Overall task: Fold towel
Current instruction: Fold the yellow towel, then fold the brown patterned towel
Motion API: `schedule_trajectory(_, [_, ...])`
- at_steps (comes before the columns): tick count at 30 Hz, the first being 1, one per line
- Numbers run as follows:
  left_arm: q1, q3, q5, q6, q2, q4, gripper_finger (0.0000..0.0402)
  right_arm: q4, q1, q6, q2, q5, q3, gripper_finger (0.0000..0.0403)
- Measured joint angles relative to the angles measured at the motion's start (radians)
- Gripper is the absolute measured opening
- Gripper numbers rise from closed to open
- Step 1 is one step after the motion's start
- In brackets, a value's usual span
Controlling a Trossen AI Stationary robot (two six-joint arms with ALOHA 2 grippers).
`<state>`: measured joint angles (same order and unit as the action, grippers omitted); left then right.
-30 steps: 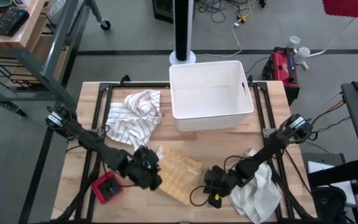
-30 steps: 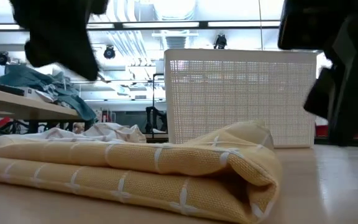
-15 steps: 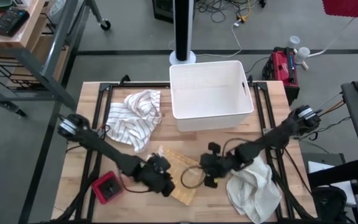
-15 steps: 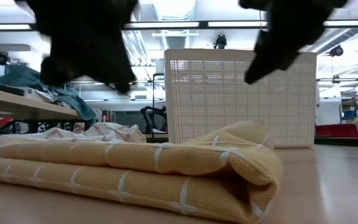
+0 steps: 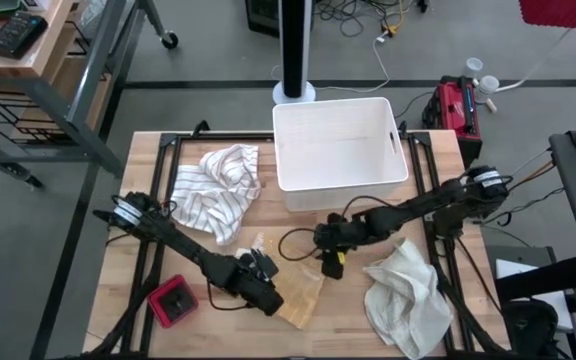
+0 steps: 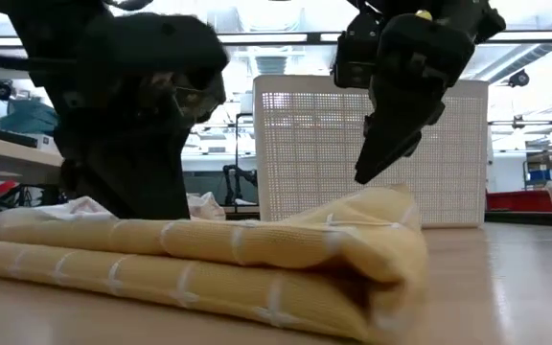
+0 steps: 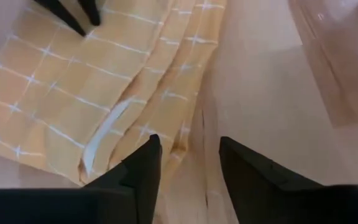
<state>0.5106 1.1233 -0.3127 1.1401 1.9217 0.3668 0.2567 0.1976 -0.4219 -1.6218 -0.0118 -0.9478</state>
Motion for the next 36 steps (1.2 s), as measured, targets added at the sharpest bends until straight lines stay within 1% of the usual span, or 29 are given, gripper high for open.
schedule_trajectory(4, [-0.005,-0.005,-0.128,-0.232,-0.002,0.020,0.0075,-0.087,-0.026,0.003,-0.037,0.048,0.009,0.0175])
schedule_trajectory(6, [-0.013,-0.006,-0.169,-0.323,-0.005,0.038,0.0075,-0.109,-0.025,0.003,-0.073,0.081,0.012,0.0178])
schedule_trajectory(7, [-0.019,-0.006,-0.173,-0.349,-0.010,0.052,0.0075,-0.124,-0.024,-0.002,-0.093,0.098,0.011,0.0178])
schedule_trajectory(9, [-0.027,-0.007,-0.175,-0.347,-0.025,0.091,0.0075,-0.116,-0.021,-0.029,-0.129,0.147,0.011,0.0175])
schedule_trajectory(13, [-0.012,-0.007,-0.177,-0.297,-0.088,0.168,0.0075,-0.122,0.000,-0.036,-0.179,0.301,0.009,0.0164])
schedule_trajectory(15, [0.005,-0.007,-0.190,-0.287,-0.129,0.195,0.0075,-0.125,0.018,-0.040,-0.187,0.324,0.010,0.0158])
schedule_trajectory(18, [0.029,-0.007,-0.224,-0.266,-0.198,0.203,0.0075,-0.121,0.031,-0.054,-0.181,0.309,0.010,0.0152])
schedule_trajectory(20, [0.047,-0.006,-0.235,-0.222,-0.237,0.204,0.0075,-0.117,0.034,-0.058,-0.170,0.276,0.010,0.0149])
schedule_trajectory(23, [0.072,-0.006,-0.239,-0.153,-0.264,0.203,0.0075,-0.107,0.037,-0.056,-0.139,0.204,0.010,0.0145])
schedule_trajectory(26, [0.095,-0.007,-0.270,-0.140,-0.258,0.209,0.0075,-0.090,0.037,-0.039,-0.102,0.095,0.010,0.0141])
schedule_trajectory(28, [0.113,-0.010,-0.327,-0.165,-0.248,0.213,0.0075,-0.070,0.039,-0.027,-0.082,0.044,0.014,0.0138])
schedule_trajectory(29, [0.120,-0.012,-0.358,-0.182,-0.241,0.213,0.0075,-0.066,0.039,-0.019,-0.073,0.035,0.017,0.0137])
schedule_trajectory(32, [0.145,-0.034,-0.475,-0.205,-0.237,0.206,0.0075,-0.070,0.041,0.020,-0.046,0.035,0.023,0.0134])
schedule_trajectory(34, [0.163,-0.058,-0.557,-0.216,-0.238,0.165,0.0075,-0.075,0.043,0.054,-0.036,0.035,0.024,0.0131])
schedule_trajectory(36, [0.183,-0.089,-0.611,-0.234,-0.238,0.124,0.0075,-0.073,0.045,0.090,-0.031,0.035,0.026,0.0128])
